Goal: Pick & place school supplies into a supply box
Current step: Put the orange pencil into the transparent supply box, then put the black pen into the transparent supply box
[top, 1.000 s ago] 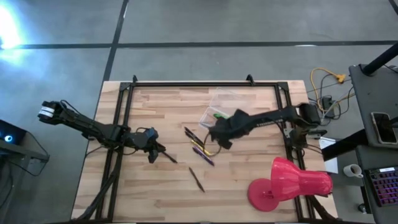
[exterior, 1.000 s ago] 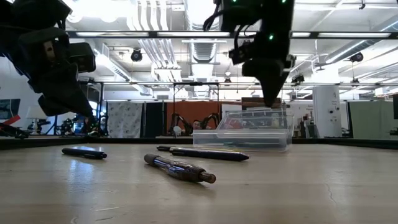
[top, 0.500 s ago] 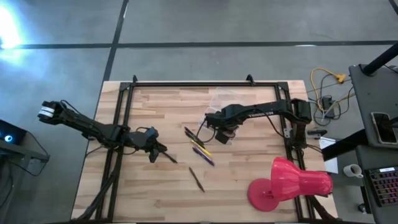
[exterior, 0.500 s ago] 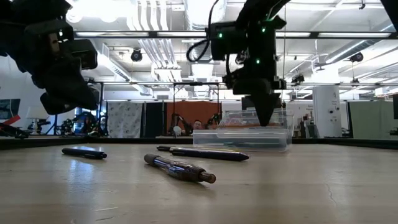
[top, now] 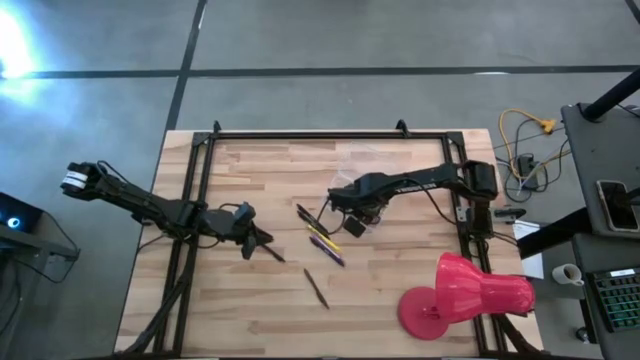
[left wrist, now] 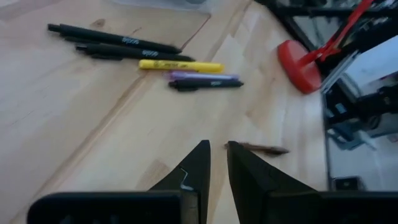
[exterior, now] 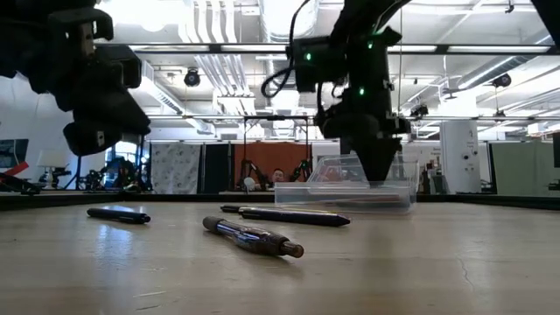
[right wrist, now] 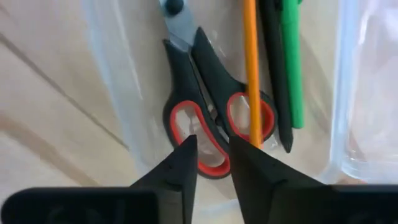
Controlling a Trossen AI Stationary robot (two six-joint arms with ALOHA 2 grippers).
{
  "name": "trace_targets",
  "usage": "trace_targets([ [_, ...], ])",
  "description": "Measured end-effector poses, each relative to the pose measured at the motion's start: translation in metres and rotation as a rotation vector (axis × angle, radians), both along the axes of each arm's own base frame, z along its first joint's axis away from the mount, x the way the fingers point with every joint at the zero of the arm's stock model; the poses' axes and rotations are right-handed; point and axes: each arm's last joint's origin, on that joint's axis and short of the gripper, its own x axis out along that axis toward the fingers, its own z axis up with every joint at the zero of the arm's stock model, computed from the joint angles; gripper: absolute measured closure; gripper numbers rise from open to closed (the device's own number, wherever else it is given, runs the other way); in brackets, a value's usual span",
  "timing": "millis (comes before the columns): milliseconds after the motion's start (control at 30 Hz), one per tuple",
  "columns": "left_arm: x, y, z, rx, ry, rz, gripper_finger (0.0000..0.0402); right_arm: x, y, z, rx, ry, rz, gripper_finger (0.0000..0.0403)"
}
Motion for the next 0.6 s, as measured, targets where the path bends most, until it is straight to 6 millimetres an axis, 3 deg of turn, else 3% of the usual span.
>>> trace_targets([
  [200,0.001,0.000,0.003,-0.015,-0.032,-0.001,0.0363,-0.005,0.016,0.026,-0.063,-0.076,0.080,0.0271],
  [433,0.001,-0.012,0.009,0.117,-0.056,-0.267,0.0363,-0.019,0.064,0.063,-0.206,-0.184,0.291,0.0225],
  [600,-0.002,-0.017,0.009,0.226,-0.004,-0.361,0.0363,-0.031,0.096,0.081,-0.238,-0.289,0.305,0.0208],
])
